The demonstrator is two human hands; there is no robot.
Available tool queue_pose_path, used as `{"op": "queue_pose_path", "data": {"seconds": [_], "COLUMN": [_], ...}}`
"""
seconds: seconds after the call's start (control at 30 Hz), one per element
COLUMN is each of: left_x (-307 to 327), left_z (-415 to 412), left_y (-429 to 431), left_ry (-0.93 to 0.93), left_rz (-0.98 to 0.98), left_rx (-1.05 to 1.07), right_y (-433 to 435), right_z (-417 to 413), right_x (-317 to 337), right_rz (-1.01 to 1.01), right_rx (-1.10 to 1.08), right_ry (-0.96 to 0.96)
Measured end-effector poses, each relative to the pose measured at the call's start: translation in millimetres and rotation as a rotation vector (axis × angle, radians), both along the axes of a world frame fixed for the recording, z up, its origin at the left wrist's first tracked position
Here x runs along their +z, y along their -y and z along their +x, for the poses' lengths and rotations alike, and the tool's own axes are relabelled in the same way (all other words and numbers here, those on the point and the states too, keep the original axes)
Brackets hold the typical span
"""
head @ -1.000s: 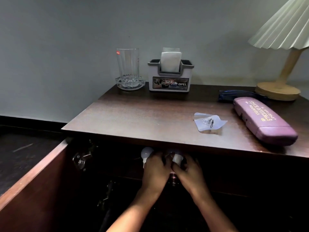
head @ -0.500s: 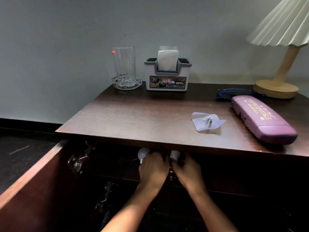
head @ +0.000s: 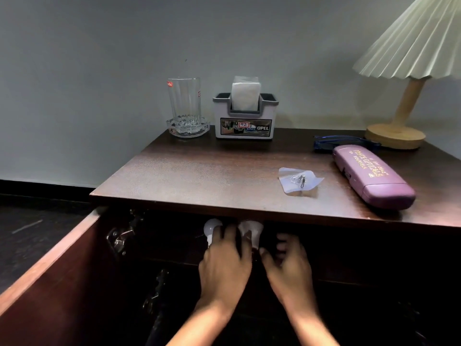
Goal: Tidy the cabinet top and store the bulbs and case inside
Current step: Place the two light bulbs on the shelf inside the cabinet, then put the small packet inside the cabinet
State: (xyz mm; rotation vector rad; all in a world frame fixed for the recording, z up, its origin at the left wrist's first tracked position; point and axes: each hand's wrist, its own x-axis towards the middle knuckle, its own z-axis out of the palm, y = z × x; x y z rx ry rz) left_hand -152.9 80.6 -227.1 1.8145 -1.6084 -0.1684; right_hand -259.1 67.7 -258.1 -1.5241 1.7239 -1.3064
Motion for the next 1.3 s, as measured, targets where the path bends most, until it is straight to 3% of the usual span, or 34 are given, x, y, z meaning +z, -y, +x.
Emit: {"op": "queue_pose_path", "data": {"seconds": [0.17, 0.3, 0.4, 0.53, 0.73, 0.97, 1.3], "left_x": [24.6, 85.3, 113.9, 125.2, 119.6, 116.2, 111.4], "left_z": [2.6, -14.6, -26.8, -35.8, -39.4, -46.5, -39.9], "left_y": [-37.9, -32.1, 2.7, 39.7, 55.9, 48.6, 3.7], "left_ry": [-0.159, -0.263, -0.226, -0.19, -0.155, -0.141, -0.423], "left_rz": [-0.574, -0.628, -0.442, -0.161, -0.031, -0.082, -0.334], "left_rx": [-0.337, -0.315, -0.305, -0.265, -0.15, -0.146, -0.228], "right_y": [-68.1, -72.7, -44.4, -15.5, 3.7, 11.0, -33.0], "right_z": [4.5, -7.7, -23.6, -33.6, -40.8, -48.2, -40.2], "right_x": [58.6, 133.4, 156.8, 161.8, 160.8, 149.5, 135.8], "right_rz": [-0.437, -0.723, -0.646, -0.387, -0.177, -0.167, -0.368], "right_rx": [-0.16, -0.171, -0.176, -0.141, -0.107, -0.063, -0.054], "right_ry": [-0.017, -0.123, -0.26, -0.413, -0.458, -0.409, -0.253]}}
